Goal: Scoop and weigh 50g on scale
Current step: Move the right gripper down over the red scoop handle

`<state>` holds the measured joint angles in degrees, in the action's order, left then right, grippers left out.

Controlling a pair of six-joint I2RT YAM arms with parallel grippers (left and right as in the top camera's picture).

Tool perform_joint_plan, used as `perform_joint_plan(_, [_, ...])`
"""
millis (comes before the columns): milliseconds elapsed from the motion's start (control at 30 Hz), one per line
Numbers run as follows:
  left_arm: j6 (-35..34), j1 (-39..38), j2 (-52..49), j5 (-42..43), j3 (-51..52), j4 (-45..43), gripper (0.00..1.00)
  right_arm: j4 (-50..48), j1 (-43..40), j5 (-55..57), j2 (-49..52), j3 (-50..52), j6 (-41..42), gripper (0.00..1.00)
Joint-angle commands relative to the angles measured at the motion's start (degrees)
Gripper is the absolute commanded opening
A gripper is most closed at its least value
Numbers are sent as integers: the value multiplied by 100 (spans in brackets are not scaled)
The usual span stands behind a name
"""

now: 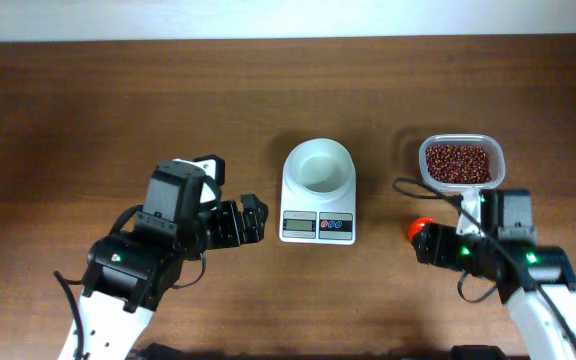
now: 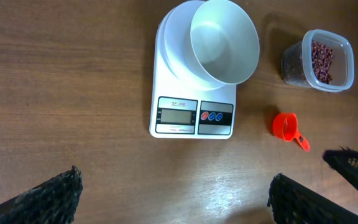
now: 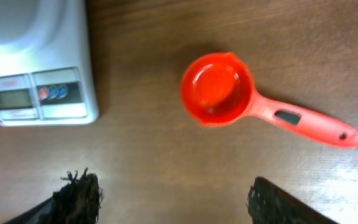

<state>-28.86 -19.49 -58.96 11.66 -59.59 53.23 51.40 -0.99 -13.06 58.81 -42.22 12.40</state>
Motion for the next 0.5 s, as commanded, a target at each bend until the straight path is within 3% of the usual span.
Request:
perform_joint_plan(0, [-428,-271,-17,-271,-109,4,99,-385,-15,466,485,-7,-105,78])
perform_joint_plan(267, [-953,-992,-186,-621,-109,-26,99,-1132,-15,960,1222,-7,-107,70])
perform_joint_plan(333, [-953,-1073,-273,-708,-109,-48,99,-1276,-15,1132,1349,-7,-107,61])
perform_joint_plan(467, [-953,-1117,-577,-702,-109,-157,99,-1580,-15,1932,1884,-7,-170,31])
